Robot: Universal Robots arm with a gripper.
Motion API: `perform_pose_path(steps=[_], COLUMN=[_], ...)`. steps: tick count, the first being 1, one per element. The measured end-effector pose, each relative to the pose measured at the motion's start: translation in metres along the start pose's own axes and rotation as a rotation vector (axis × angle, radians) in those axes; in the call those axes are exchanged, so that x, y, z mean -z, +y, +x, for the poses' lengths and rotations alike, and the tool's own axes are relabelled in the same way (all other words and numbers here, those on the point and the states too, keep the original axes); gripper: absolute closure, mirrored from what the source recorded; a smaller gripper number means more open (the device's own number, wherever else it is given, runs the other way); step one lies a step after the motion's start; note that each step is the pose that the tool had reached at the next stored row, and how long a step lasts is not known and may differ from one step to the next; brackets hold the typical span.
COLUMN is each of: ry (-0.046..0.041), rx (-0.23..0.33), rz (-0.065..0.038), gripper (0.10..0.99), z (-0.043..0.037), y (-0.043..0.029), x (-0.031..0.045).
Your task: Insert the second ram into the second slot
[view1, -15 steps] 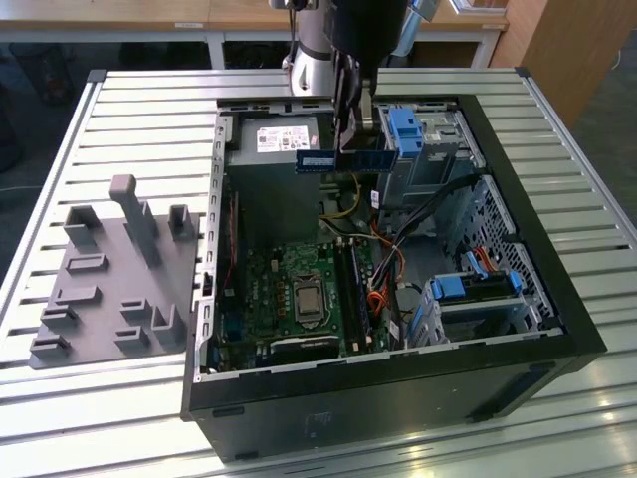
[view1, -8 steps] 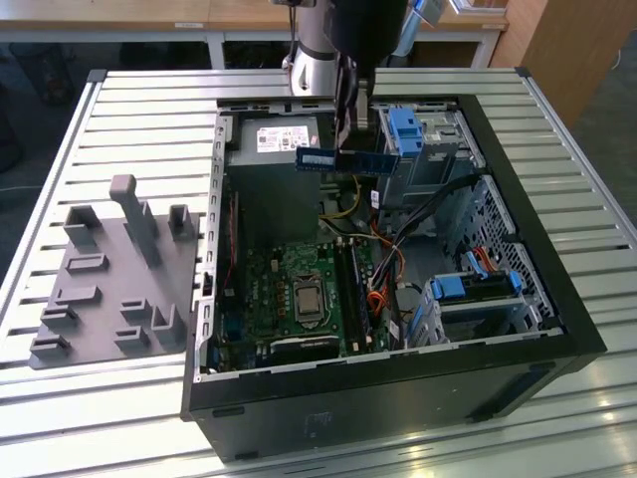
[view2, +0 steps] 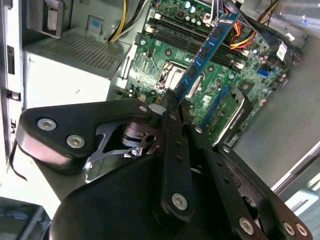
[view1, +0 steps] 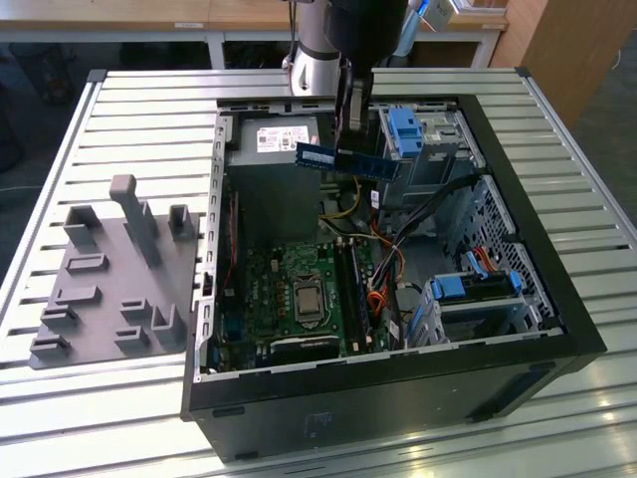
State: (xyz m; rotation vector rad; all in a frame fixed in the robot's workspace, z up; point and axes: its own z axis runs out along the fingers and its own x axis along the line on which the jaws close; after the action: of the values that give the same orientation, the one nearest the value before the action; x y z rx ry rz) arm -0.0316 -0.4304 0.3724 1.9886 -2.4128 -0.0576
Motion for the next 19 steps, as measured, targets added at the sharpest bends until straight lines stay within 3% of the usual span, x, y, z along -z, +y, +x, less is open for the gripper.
perform_pose_path(steps=[19], ry=[-0.0042], rx=[-0.177], rz=[0.003], gripper=[0.949], z=[0.0], y=[0.0], x=[-0.0005])
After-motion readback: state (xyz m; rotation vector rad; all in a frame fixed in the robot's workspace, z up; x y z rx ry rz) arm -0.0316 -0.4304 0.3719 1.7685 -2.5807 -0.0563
